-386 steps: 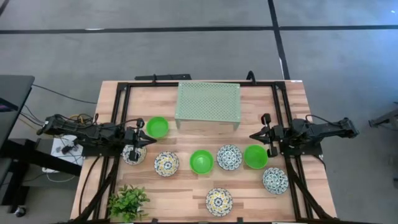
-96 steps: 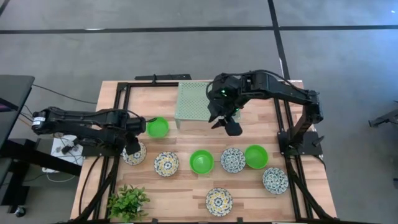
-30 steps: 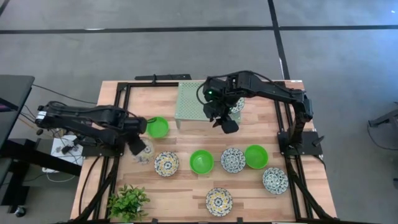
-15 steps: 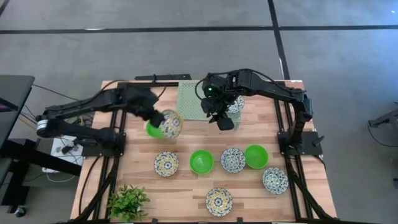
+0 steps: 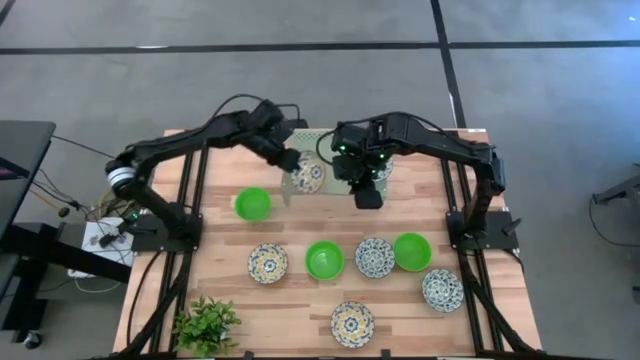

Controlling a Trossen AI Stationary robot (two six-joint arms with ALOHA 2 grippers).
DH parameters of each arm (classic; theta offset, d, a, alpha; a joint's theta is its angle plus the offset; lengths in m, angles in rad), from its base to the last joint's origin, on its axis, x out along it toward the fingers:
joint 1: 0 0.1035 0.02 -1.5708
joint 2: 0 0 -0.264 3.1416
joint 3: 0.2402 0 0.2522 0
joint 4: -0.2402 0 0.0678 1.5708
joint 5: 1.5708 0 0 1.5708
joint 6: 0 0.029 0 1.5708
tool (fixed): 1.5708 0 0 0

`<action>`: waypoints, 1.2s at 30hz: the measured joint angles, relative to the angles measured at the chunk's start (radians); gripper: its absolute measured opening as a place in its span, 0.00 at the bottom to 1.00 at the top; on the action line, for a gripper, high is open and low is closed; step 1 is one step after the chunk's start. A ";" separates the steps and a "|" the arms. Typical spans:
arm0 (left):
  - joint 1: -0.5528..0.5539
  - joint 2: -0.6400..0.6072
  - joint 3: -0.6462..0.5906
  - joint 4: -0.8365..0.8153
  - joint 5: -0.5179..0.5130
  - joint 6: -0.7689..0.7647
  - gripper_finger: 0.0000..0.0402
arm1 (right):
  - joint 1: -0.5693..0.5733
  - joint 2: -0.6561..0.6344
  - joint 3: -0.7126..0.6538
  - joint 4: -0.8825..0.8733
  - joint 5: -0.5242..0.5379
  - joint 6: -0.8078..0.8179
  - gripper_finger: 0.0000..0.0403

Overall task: Pick & Place Mini bowls
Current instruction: Put the top left yellow bowl on the shelf

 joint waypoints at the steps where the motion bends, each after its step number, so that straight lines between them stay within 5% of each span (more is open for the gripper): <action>1: 0.007 0.020 0.018 -0.009 0.008 0.001 0.07 | 0.000 -0.002 0.000 0.002 0.001 0.000 0.30; 16: 0.137 0.068 0.043 -0.075 0.018 0.022 0.10 | 0.000 0.001 0.000 0.097 0.000 -0.143 0.30; 25: 0.141 0.068 0.043 -0.071 0.021 0.048 0.11 | -0.003 0.004 0.000 0.298 0.000 -0.274 0.30; 36: 0.139 0.068 0.043 -0.065 0.014 0.072 0.12 | -0.019 0.057 0.001 0.344 0.027 -0.342 0.33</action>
